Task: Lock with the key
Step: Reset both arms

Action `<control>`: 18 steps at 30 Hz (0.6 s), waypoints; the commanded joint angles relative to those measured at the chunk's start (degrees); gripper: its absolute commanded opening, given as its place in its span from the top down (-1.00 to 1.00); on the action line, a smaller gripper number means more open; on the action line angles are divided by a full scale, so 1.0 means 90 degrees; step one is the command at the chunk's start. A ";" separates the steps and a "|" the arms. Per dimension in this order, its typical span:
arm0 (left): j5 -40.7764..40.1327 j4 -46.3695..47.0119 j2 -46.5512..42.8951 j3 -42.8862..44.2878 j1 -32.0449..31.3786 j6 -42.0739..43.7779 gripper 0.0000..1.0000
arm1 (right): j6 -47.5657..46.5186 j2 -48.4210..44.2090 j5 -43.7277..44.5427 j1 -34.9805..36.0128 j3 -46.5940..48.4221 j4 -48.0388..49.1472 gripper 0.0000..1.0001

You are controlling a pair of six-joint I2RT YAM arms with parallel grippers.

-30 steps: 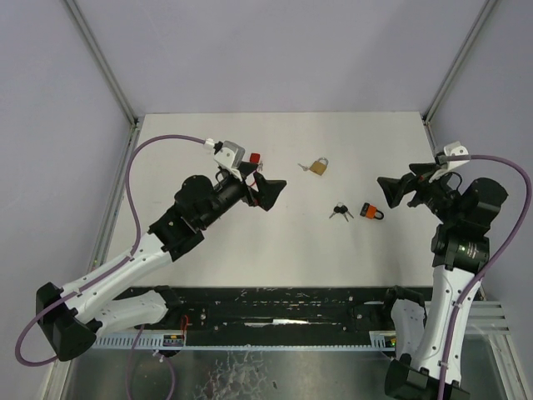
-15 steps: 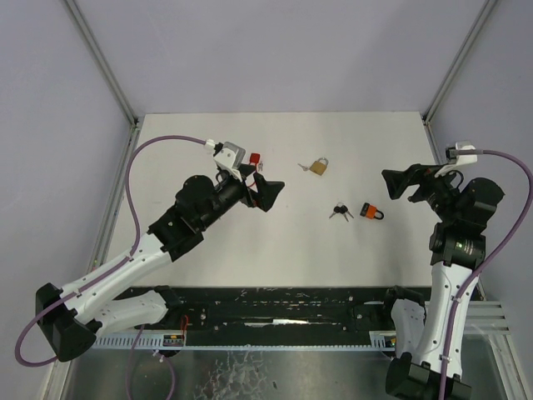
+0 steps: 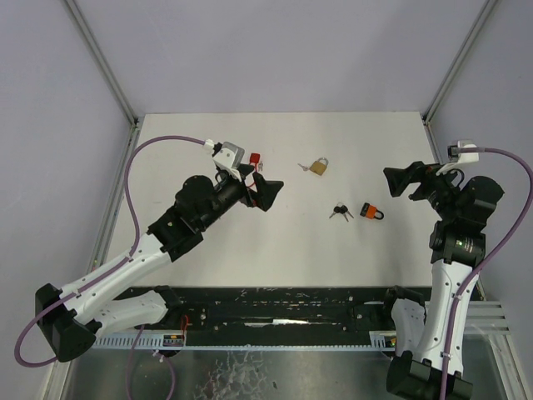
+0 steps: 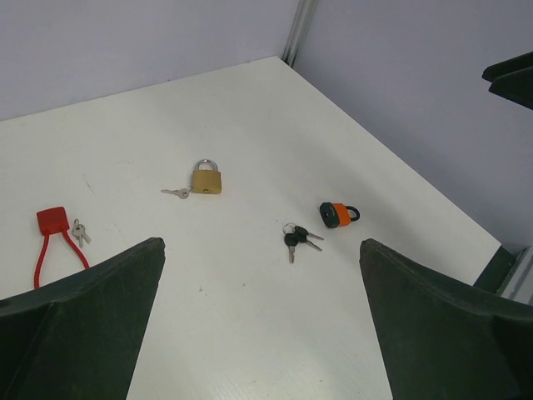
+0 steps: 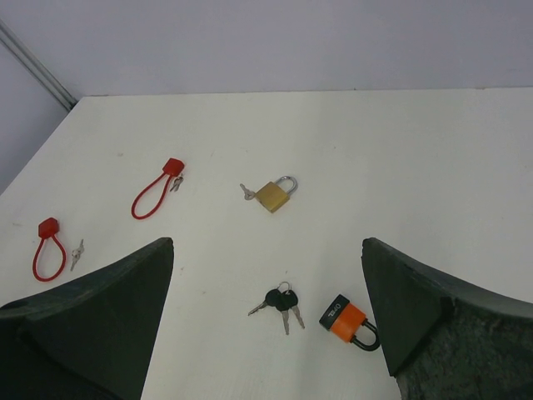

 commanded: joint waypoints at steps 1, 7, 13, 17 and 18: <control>-0.0114 -0.0029 -0.0111 0.0166 0.0032 0.0159 -1.00 | 0.0083 0.0036 0.0093 0.0018 0.0030 0.0350 -1.00; -0.0084 -0.0012 -0.0112 0.0100 0.0041 0.0168 -1.00 | 0.0045 0.0142 0.0205 0.0018 -0.0007 0.0306 -0.99; -0.0144 -0.0061 -0.0191 0.0100 0.0038 0.0184 -1.00 | 0.0008 0.0108 0.0201 0.0018 -0.0013 0.0284 -0.99; -0.0208 -0.0048 -0.0173 0.0096 0.0038 0.0195 -1.00 | -0.0009 0.0121 0.0200 0.0017 -0.0014 0.0296 -0.99; -0.0199 -0.0065 -0.0154 0.0110 0.0036 0.0202 -1.00 | -0.0018 0.0126 0.0214 0.0018 -0.0023 0.0297 -1.00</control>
